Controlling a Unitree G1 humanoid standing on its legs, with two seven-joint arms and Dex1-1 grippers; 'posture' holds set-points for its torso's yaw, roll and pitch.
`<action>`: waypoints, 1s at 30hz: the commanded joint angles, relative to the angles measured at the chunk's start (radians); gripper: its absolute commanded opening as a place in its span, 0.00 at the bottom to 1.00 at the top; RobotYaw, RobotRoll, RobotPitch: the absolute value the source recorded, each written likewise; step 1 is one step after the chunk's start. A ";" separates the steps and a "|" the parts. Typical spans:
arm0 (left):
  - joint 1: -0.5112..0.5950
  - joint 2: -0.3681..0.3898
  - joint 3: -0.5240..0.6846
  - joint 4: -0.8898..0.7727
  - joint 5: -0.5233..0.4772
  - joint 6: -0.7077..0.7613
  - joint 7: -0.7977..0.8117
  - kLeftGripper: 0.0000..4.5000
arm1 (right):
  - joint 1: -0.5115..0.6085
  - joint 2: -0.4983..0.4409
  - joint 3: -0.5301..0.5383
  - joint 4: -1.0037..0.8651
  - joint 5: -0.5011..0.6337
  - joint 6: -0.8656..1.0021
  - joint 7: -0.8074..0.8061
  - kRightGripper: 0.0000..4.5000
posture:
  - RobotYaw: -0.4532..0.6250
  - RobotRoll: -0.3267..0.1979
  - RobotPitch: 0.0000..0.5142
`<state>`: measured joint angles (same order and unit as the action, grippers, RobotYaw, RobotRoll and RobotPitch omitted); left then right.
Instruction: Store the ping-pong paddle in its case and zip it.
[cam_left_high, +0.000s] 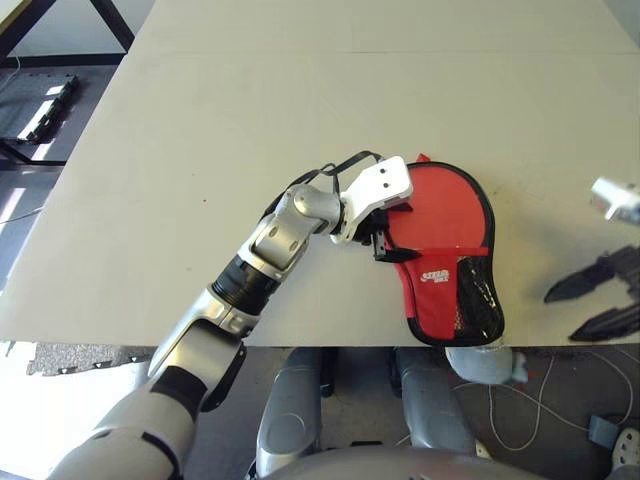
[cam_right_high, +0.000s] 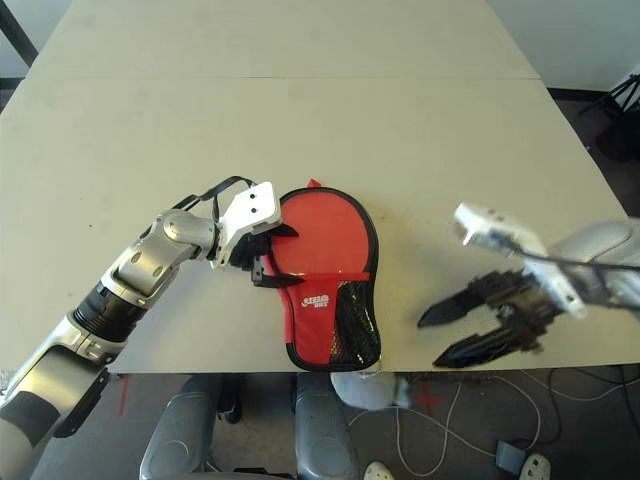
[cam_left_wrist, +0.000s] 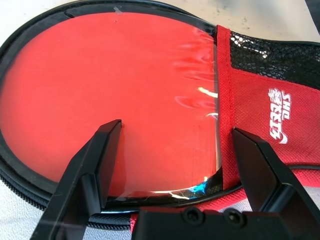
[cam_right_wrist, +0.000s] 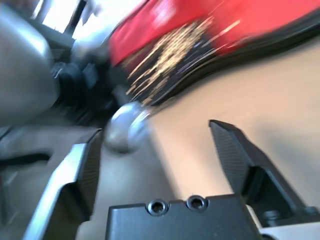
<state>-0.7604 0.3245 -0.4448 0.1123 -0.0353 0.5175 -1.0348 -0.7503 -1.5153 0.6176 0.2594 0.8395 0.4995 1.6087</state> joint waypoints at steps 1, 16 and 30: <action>0.028 0.010 0.032 -0.005 -0.041 0.090 -0.002 1.00 | -0.047 0.105 -0.046 0.176 -0.049 -0.011 0.006 0.99 | 0.32 0.62 0.58; 0.038 0.070 0.666 -0.038 -0.290 0.078 0.341 1.00 | -0.169 0.603 -0.680 0.794 -0.290 -0.445 -0.630 0.99 | 0.35 0.62 0.56; 0.148 0.099 0.859 0.236 -0.218 -0.362 0.693 1.00 | -0.127 0.662 -0.912 0.933 -0.426 -0.728 -0.994 0.99 | 0.36 0.62 0.51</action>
<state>-0.6410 0.4197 0.3848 0.3063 -0.2738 0.2252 -0.3803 -0.9062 -0.8545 -0.2638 1.1592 0.4295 -0.2051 0.6489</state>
